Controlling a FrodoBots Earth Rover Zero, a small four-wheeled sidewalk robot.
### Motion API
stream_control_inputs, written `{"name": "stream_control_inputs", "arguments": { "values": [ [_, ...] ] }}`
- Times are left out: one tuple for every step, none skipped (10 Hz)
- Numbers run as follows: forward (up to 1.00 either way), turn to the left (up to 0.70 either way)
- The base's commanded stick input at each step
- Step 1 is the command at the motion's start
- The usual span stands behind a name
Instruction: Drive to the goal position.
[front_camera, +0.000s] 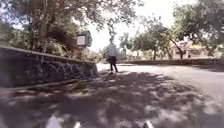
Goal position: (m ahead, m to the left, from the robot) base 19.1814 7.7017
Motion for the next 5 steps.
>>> {"name": "stream_control_inputs", "arguments": {
  "values": [
    [0.50, -0.25],
    [0.50, -0.25],
    [0.50, -0.25],
    [0.50, -0.25],
    [0.50, -0.25]
  ]
}}
